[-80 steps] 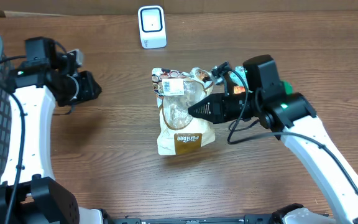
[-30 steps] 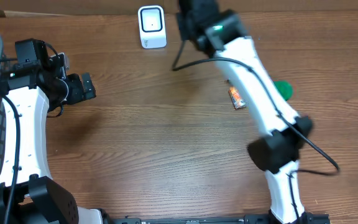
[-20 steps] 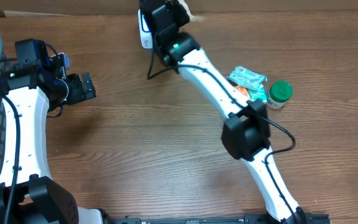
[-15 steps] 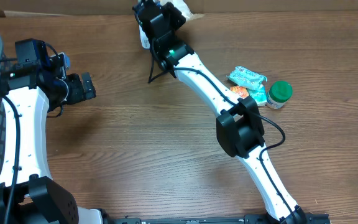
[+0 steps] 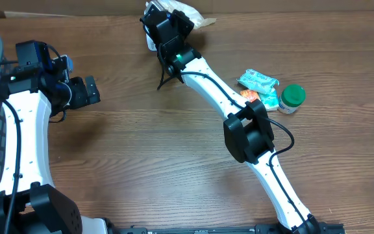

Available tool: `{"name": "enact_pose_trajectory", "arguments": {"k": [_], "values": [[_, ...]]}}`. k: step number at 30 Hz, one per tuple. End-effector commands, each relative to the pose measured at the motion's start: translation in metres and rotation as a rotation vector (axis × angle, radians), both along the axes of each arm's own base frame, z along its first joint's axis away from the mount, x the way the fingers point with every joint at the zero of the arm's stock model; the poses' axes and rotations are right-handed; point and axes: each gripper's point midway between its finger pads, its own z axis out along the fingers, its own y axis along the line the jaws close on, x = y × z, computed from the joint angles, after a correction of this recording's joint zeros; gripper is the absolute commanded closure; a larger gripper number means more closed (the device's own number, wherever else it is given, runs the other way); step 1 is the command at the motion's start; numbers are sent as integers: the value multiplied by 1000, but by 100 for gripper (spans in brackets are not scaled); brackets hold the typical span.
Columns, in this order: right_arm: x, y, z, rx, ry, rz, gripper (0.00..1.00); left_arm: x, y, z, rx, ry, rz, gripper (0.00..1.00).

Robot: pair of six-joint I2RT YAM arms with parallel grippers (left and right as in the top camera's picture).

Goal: Scan the item barcode

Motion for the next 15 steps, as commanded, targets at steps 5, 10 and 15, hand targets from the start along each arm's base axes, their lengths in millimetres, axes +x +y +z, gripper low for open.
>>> {"name": "enact_pose_trajectory", "arguments": {"k": [5,10,15], "values": [[0,1,17,31,-38,-12,96,1,1,0,4,0,-3,1],[0,3,17,34,-37,-4,96,1,1,0,4,0,-3,0],[1,6,27,58,-64,3,96,1,1,0,3,0,-3,0]]}}
